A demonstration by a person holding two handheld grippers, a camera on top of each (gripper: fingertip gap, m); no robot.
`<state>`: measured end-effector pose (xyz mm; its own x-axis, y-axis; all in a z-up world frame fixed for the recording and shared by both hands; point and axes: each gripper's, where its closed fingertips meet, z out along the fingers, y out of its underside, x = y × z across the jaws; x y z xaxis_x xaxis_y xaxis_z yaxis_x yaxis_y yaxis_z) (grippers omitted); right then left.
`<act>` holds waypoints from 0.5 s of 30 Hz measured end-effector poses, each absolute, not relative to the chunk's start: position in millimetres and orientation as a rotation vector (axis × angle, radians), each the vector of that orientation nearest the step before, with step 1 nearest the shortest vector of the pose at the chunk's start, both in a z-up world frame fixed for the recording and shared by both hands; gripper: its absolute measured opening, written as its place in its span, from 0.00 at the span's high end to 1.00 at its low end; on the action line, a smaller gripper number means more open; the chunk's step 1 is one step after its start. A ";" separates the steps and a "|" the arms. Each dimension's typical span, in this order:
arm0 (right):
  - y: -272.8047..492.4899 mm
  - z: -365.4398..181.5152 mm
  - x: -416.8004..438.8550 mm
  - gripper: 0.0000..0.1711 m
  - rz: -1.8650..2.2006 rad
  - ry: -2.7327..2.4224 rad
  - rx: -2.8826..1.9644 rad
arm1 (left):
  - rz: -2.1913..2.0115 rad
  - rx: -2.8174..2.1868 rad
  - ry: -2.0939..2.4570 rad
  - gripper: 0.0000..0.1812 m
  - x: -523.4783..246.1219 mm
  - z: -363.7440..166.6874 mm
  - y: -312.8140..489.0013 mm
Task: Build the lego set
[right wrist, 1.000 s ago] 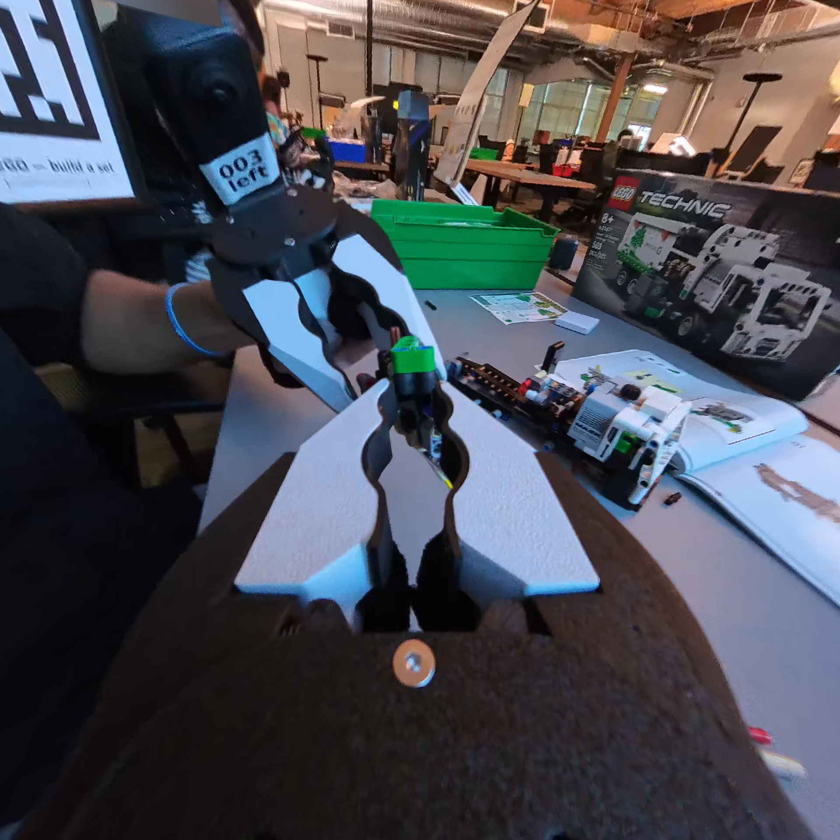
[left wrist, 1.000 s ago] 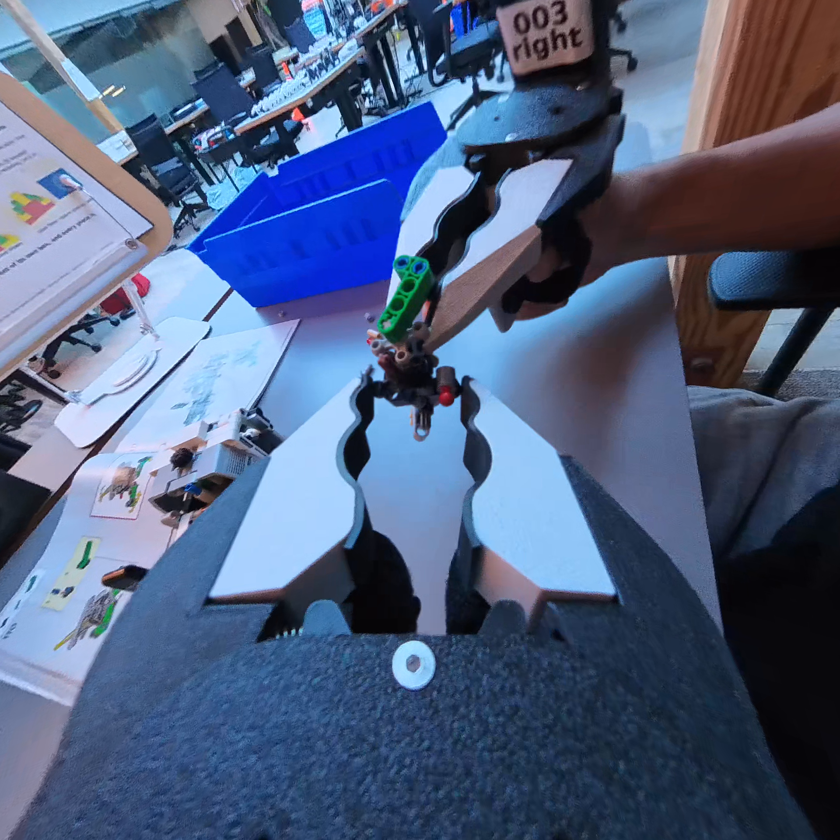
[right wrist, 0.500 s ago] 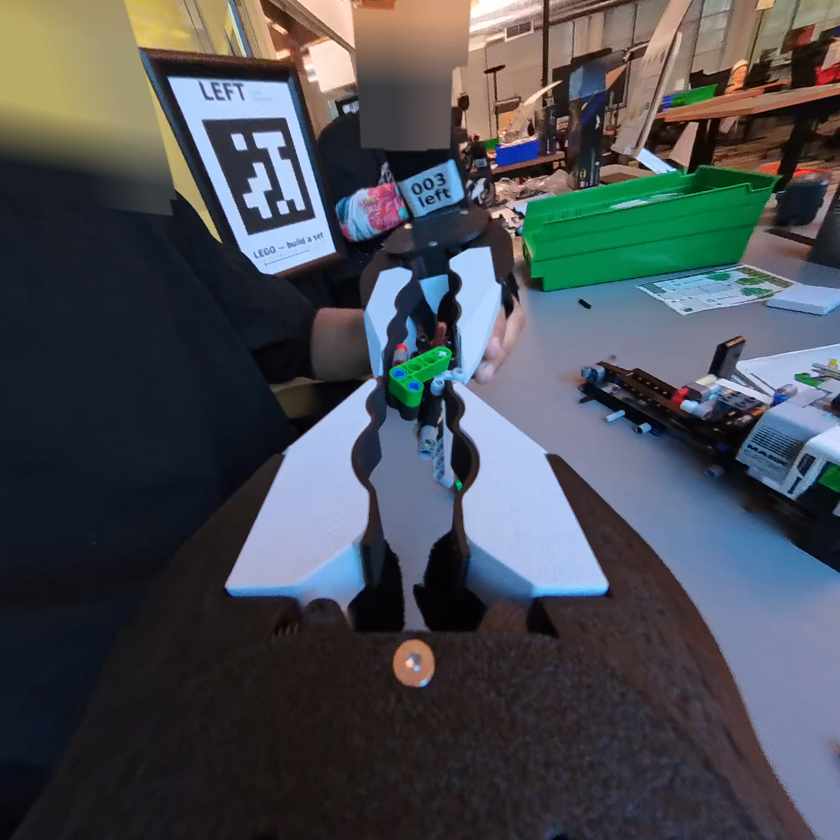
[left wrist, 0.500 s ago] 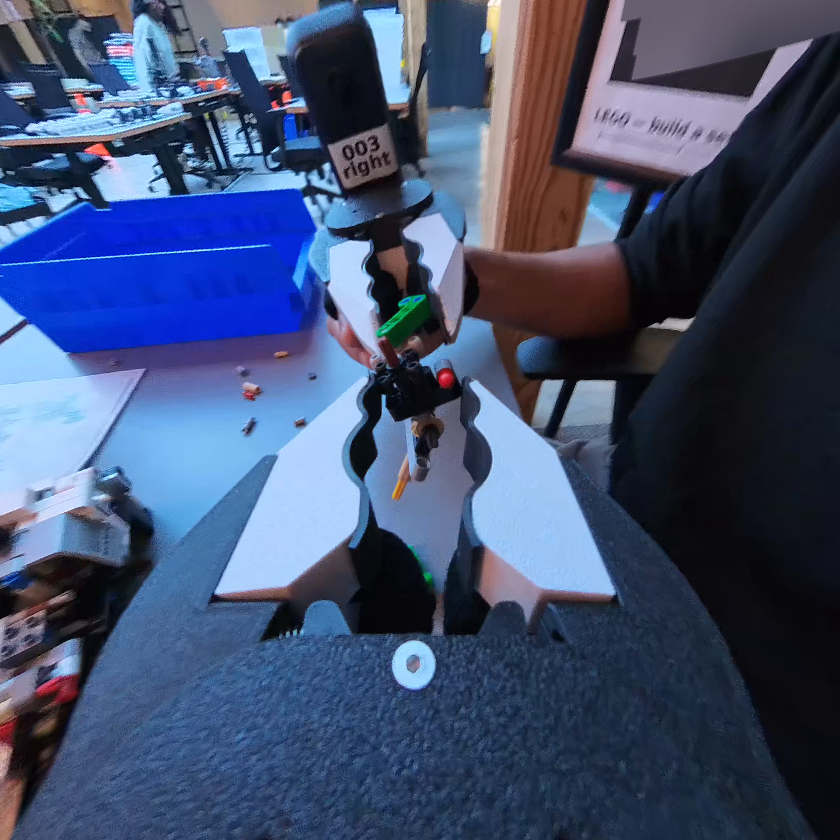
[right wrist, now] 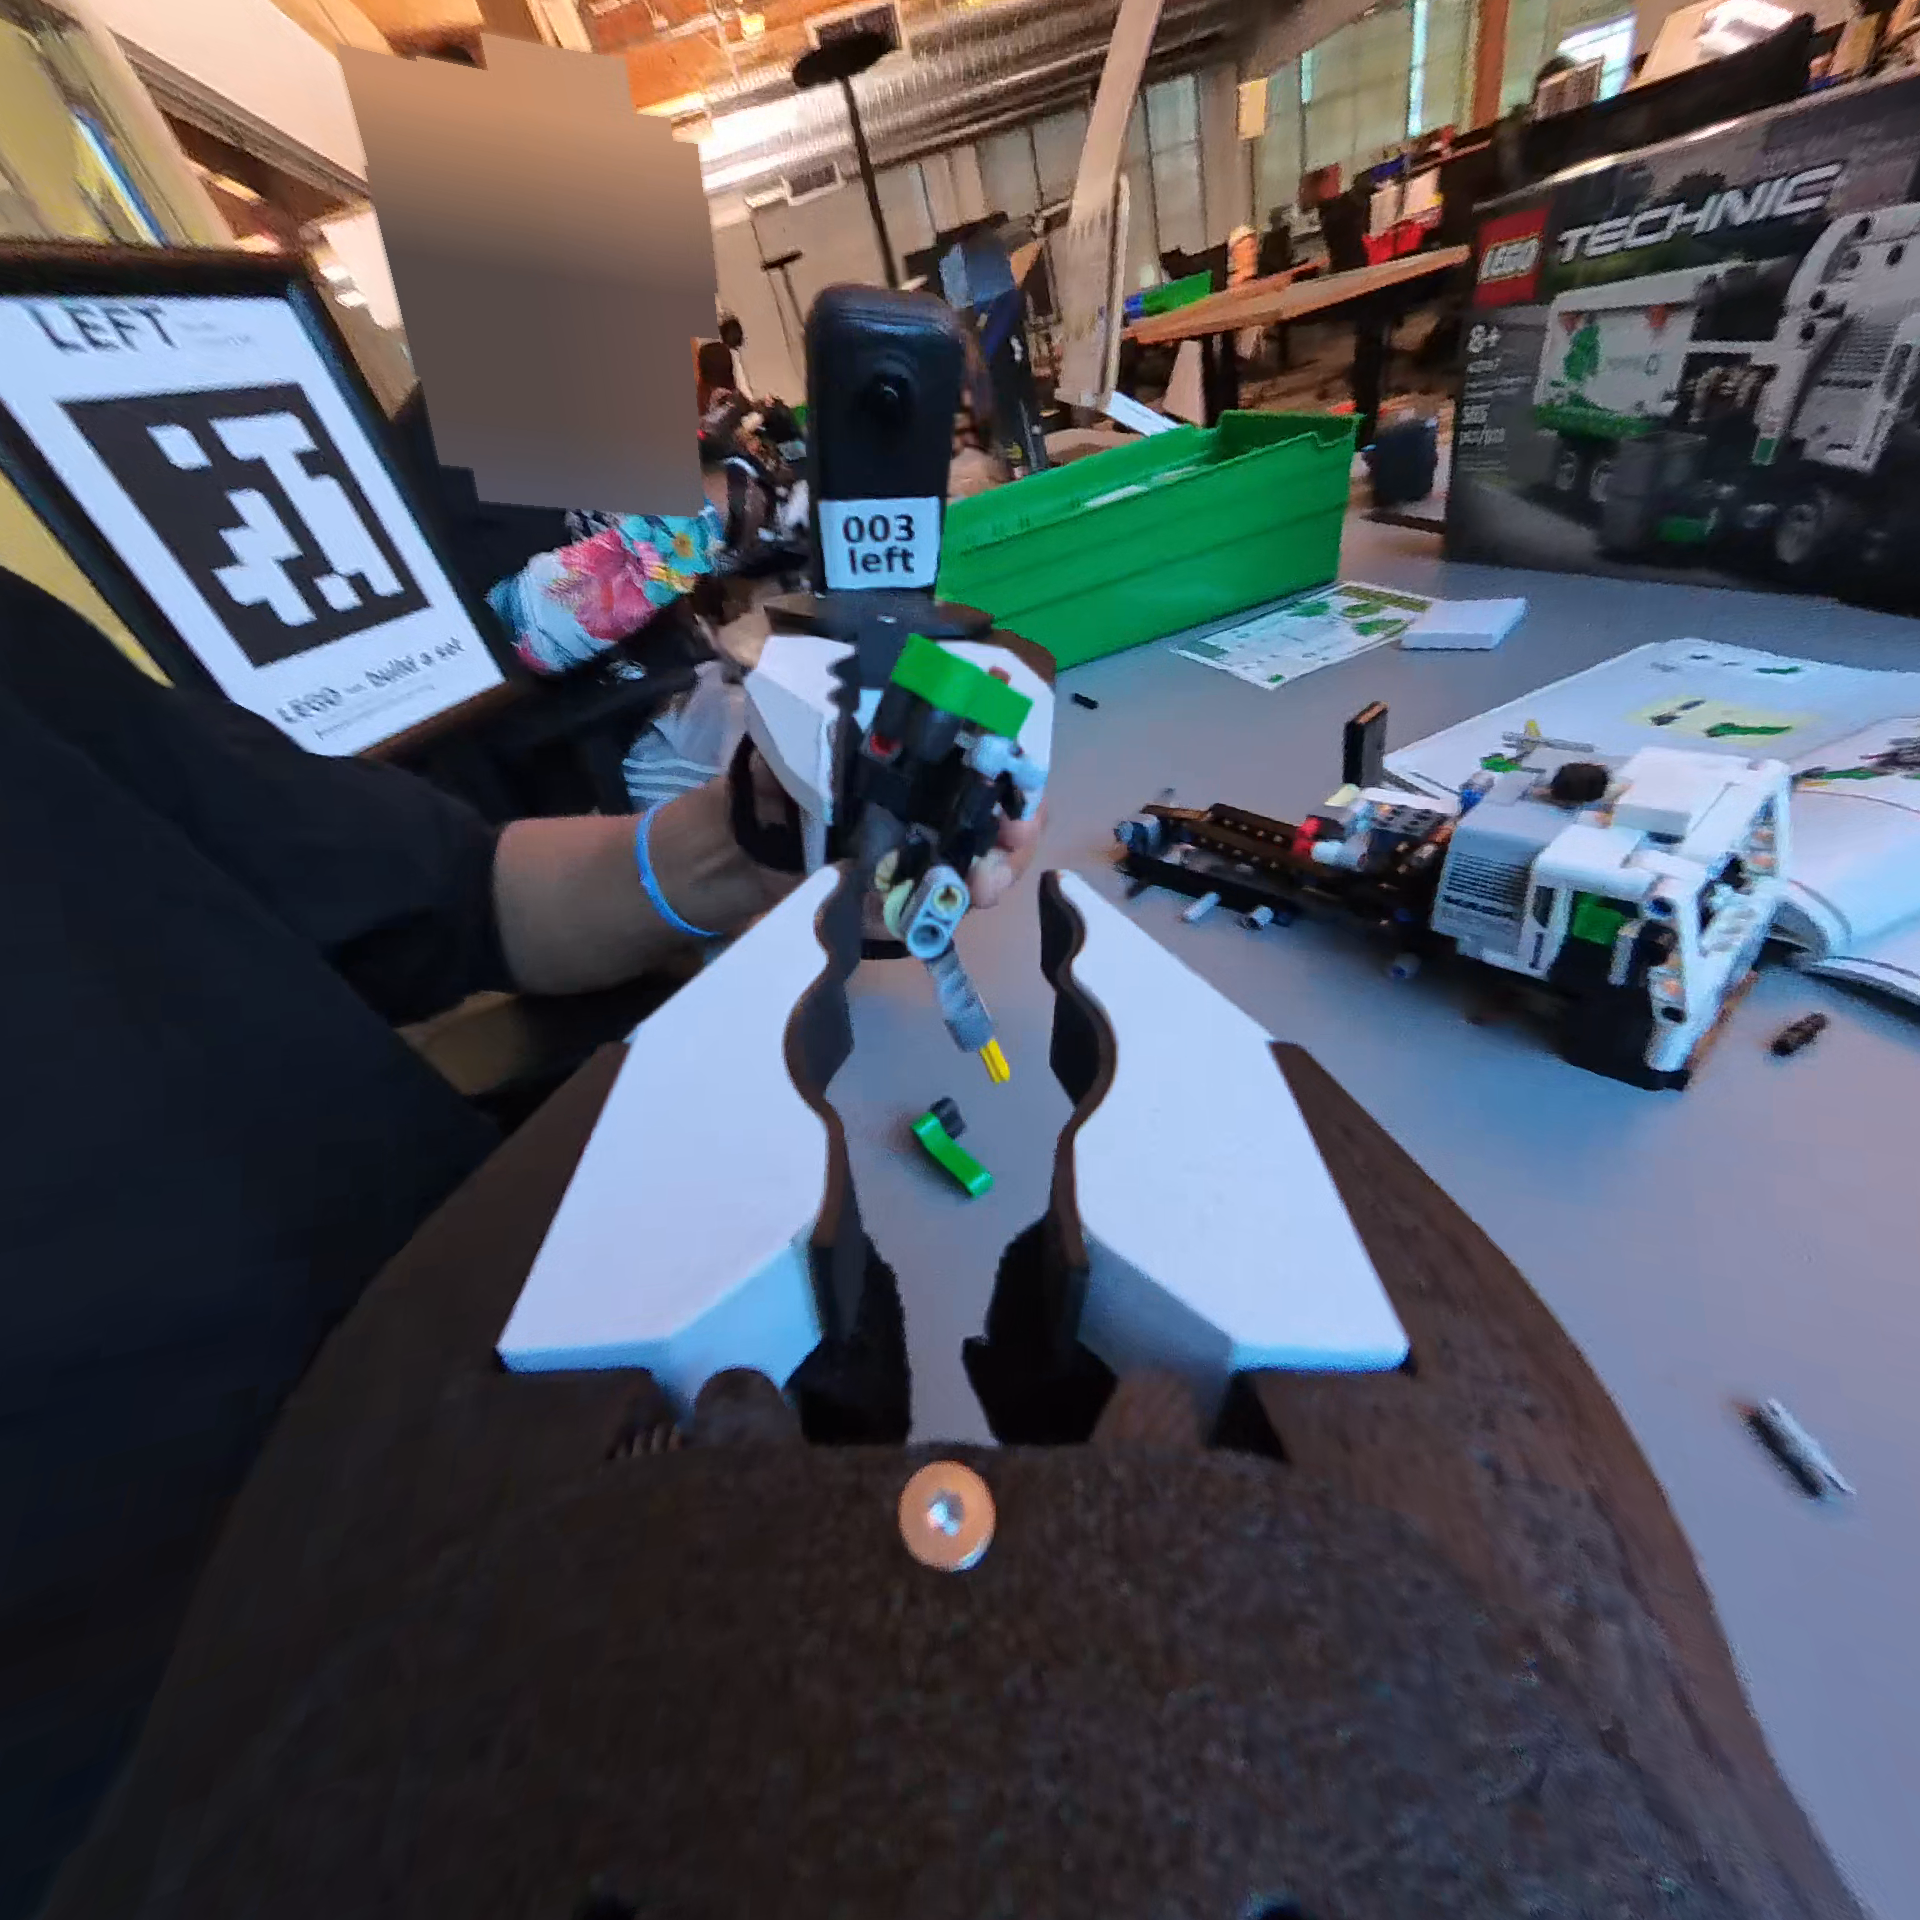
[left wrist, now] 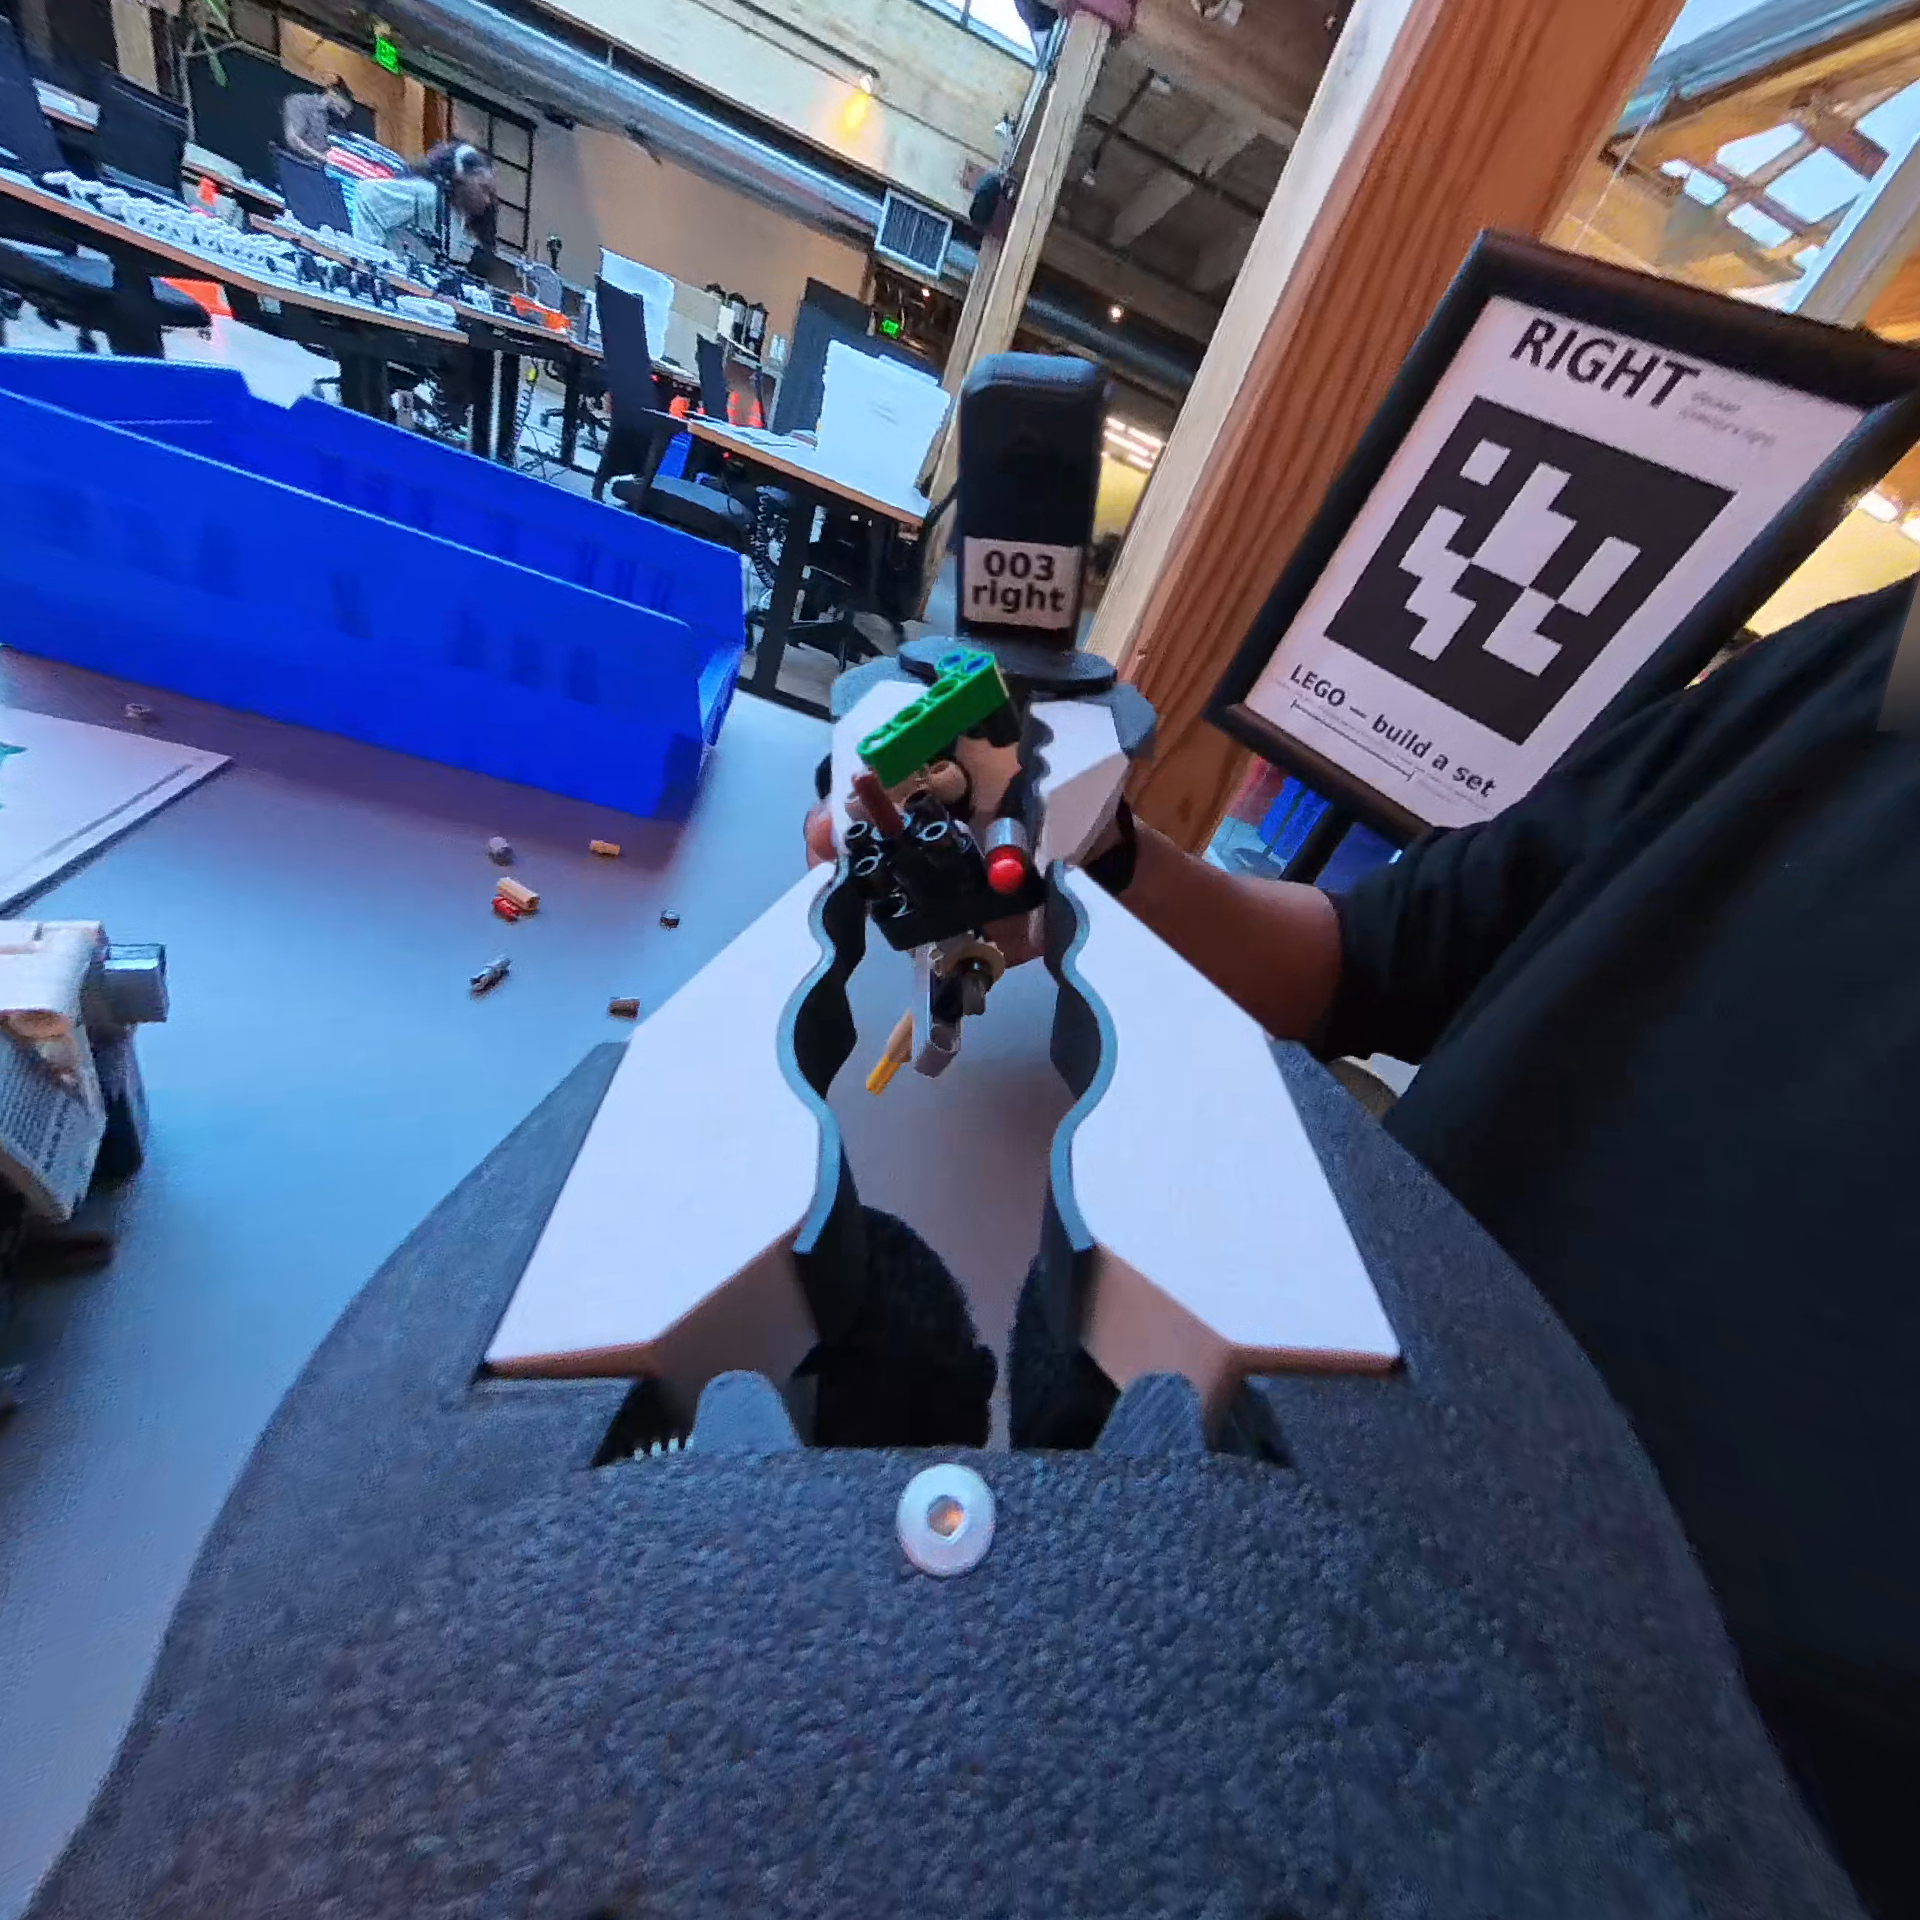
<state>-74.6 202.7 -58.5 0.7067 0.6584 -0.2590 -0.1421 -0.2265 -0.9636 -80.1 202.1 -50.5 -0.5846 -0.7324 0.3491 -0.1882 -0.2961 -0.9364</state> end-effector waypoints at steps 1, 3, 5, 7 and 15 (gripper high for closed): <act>202.0 -57.2 -75.6 0.81 0.821 -0.421 -1.639 | -1.922 -1.140 1.575 0.83 -80.0 -50.1 200.1; 199.7 -54.9 -75.8 0.91 0.882 -0.422 -1.618 | -1.873 -1.109 1.596 0.83 -80.1 -49.7 196.0; 197.0 -53.7 -77.0 0.94 0.919 -0.428 -1.604 | -1.808 -1.081 1.602 0.82 -79.4 -49.7 194.4; 198.7 -50.2 -71.9 0.95 0.864 -0.420 -1.572 | -1.680 -1.076 1.615 0.82 -76.5 -54.0 196.7; 204.2 -43.9 -58.9 0.96 0.286 -0.485 -1.482 | -1.347 -1.228 1.444 0.81 -67.2 -59.7 216.0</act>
<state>-58.9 204.2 -43.9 0.8721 0.4706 0.1342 0.1093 0.0800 -0.9908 -67.2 216.0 -59.7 -0.2152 -0.9745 0.0634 -0.1305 -0.0357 -0.9908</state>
